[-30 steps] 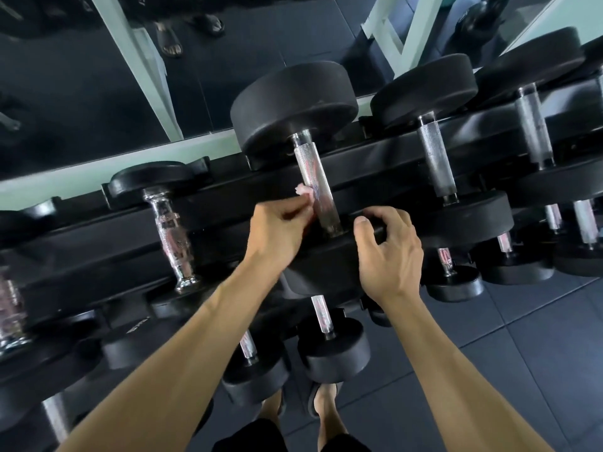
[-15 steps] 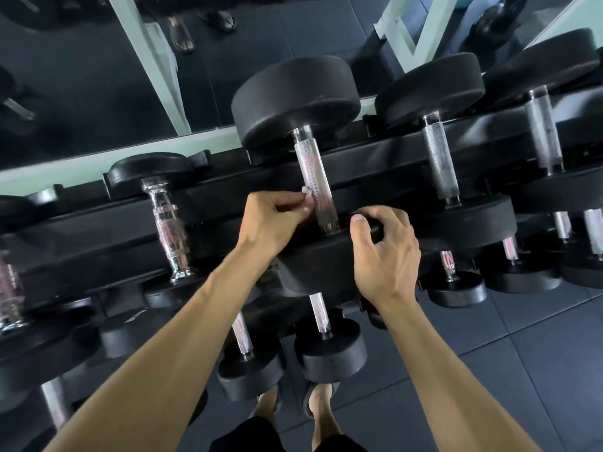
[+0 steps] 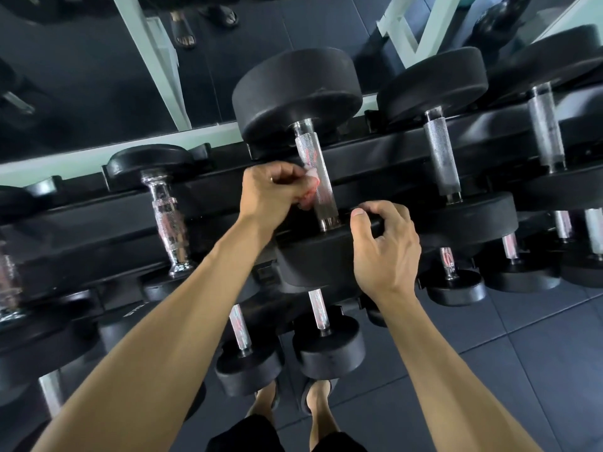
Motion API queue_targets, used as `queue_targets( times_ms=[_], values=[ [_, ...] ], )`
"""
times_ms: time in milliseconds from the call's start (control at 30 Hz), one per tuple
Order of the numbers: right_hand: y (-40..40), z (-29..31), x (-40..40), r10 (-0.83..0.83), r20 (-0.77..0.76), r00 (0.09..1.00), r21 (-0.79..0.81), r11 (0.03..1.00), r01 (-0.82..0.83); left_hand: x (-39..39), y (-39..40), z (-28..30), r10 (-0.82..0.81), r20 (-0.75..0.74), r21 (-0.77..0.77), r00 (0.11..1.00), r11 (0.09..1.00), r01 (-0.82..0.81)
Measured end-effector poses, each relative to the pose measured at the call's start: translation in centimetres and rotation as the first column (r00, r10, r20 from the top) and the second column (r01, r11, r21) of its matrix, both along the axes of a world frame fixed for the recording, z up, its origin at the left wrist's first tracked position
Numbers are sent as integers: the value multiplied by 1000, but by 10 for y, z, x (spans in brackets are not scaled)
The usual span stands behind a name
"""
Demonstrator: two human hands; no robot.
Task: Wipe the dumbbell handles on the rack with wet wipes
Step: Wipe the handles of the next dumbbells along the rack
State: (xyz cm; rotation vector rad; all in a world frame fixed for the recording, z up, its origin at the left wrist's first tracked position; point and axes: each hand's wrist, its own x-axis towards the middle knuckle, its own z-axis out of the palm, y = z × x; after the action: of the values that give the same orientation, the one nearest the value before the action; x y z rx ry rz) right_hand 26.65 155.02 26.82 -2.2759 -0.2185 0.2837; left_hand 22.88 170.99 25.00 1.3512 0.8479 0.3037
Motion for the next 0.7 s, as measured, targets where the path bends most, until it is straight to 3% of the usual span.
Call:
queue_targets(
  times_ms=[167, 233, 333, 567, 700],
  values=[
    [0, -1, -1, -1, 7, 1000, -7, 1000, 1, -19, -13, -6, -279, -219, 28, 935, 956, 291],
    [-1, 0, -1, 11, 7, 1000, -14, 1000, -11, -14, -14, -4, -182, -152, 97, 971, 975, 198],
    [-3, 1, 1, 24, -14, 1000, -13, 1000, -24, 2, -4, 1, -19, 31, 24, 999, 1000, 19],
    [0, 2, -2, 22, 3, 1000, -4, 1000, -22, -5, -14, -2, -27, -37, 87, 999, 996, 30],
    [0, 0, 1, 15, 8, 1000, -4, 1000, -15, -13, -14, -8, -95, 21, 87, 995, 992, 92]
  ],
)
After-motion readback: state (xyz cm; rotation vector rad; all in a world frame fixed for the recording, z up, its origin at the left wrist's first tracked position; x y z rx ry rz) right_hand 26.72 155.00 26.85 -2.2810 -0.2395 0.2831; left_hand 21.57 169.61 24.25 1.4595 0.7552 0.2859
